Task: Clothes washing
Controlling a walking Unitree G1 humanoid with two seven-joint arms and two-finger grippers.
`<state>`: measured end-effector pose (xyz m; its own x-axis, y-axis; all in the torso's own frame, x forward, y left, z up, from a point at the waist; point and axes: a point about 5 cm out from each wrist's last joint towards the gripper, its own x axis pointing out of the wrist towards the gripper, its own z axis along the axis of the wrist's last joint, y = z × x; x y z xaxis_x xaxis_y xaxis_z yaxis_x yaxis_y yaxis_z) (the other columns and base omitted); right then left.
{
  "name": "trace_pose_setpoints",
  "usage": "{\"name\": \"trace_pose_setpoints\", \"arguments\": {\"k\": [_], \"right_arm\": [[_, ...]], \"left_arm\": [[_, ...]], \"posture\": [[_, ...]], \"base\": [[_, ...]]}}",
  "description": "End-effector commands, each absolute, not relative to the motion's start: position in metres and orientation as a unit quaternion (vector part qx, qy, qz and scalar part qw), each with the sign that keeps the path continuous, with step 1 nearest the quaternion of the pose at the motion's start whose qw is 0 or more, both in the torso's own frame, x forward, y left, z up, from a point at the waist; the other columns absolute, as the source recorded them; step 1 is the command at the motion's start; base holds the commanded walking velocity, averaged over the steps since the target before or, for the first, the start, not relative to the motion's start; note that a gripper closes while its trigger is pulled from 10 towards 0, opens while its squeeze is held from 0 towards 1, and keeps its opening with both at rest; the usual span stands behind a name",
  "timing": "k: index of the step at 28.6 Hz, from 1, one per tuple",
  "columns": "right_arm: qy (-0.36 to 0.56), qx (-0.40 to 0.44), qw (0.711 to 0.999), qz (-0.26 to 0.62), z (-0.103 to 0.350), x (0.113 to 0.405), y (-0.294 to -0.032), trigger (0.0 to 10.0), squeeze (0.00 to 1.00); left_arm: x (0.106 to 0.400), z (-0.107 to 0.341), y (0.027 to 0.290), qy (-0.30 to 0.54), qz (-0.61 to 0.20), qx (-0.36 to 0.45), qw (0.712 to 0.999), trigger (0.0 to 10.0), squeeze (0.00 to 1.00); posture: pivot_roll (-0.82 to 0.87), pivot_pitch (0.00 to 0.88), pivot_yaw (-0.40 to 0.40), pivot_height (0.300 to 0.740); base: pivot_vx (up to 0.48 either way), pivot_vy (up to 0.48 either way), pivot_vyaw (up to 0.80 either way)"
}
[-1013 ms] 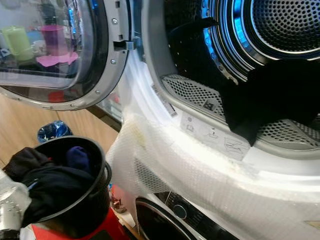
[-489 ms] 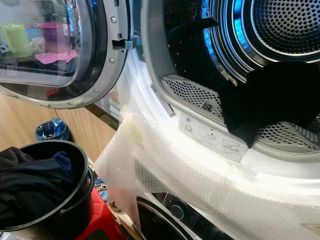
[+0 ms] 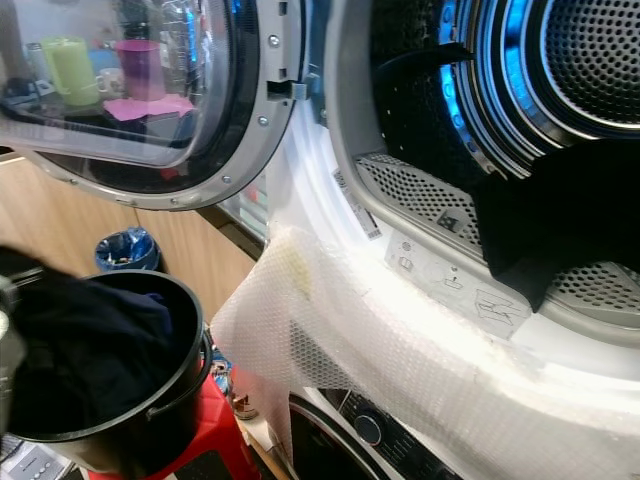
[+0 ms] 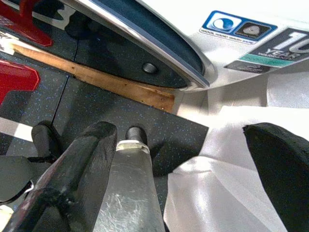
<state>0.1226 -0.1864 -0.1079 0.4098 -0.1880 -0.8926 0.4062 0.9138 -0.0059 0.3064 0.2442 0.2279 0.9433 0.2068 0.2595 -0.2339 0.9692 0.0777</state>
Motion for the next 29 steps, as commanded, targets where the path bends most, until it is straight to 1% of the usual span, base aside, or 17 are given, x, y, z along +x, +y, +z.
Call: {"name": "trace_pose_setpoints", "arguments": {"k": [1, 3, 6, 7, 10, 11, 14, 18, 19, 24, 29], "right_arm": [[0.514, 0.109, 0.832, -0.18, -0.108, 0.123, -0.186, 10.0, 0.0], [0.512, 0.111, 0.832, -0.181, -0.108, 0.124, -0.186, 10.0, 0.0], [0.51, 0.114, 0.833, -0.182, -0.107, 0.125, -0.185, 10.0, 0.0], [0.51, 0.114, 0.833, -0.182, -0.107, 0.125, -0.185, 10.0, 0.0], [0.51, 0.115, 0.833, -0.182, -0.107, 0.125, -0.185, 10.0, 0.0], [0.511, 0.115, 0.832, -0.182, -0.108, 0.124, -0.185, 10.0, 0.0], [0.512, 0.116, 0.831, -0.182, -0.108, 0.124, -0.184, 10.0, 0.0], [0.511, 0.117, 0.832, -0.18, -0.108, 0.125, -0.183, 10.0, 0.0], [0.511, 0.117, 0.832, -0.179, -0.107, 0.126, -0.182, 10.0, 0.0], [0.509, 0.118, 0.834, -0.178, -0.106, 0.129, -0.182, 10.0, 0.0], [0.504, 0.119, 0.837, -0.178, -0.105, 0.134, -0.182, 10.0, 0.0]], "left_arm": [[0.303, 0.248, 0.2, -0.173, -0.057, 0.067, 0.981, 0.0, 0.0], [0.297, 0.253, 0.183, -0.177, -0.13, 0.068, 0.973, 0.0, 0.0], [0.295, 0.264, 0.174, -0.178, -0.187, 0.061, 0.964, 0.0, 0.0], [0.293, 0.267, 0.17, -0.175, -0.215, 0.07, 0.958, 0.0, 0.0], [0.29, 0.266, 0.164, -0.162, -0.255, 0.07, 0.951, 0.0, 0.0], [0.287, 0.264, 0.159, -0.151, -0.283, 0.077, 0.944, 0.0, 0.0], [0.28, 0.261, 0.15, -0.132, -0.335, 0.086, 0.929, 0.0, 0.0], [0.271, 0.27, 0.131, -0.128, -0.415, 0.074, 0.898, 0.0, 0.0], [0.266, 0.273, 0.123, -0.12, -0.456, 0.069, 0.879, 0.0, 0.0], [0.263, 0.282, 0.119, -0.118, -0.503, 0.064, 0.854, 0.0, 0.0], [0.267, 0.314, 0.113, -0.149, -0.549, 0.028, 0.822, 0.0, 0.0]], "posture": [[0.43, 0.036, -0.092, 0.74], [0.43, 0.033, -0.089, 0.74], [0.43, 0.033, -0.086, 0.74], [0.43, 0.033, -0.085, 0.74], [0.43, 0.032, -0.084, 0.74], [0.44, 0.032, -0.084, 0.74], [0.44, 0.031, -0.084, 0.74], [0.44, 0.03, -0.088, 0.74], [0.45, 0.028, -0.088, 0.74], [0.45, 0.023, -0.088, 0.74], [0.46, 0.014, -0.088, 0.74]], "base": [[0.0, 0.0, 0.0], [0.0, 0.0, 0.0], [0.0, 0.0, 0.0], [0.0, 0.0, 0.0], [0.0, 0.0, 0.0], [0.0, 0.0, 0.0], [0.0, 0.0, 0.0], [0.0, 0.0, 0.0], [0.0, 0.0, 0.0], [0.0, 0.0, 0.0], [0.0, 0.0, 0.0]]}}
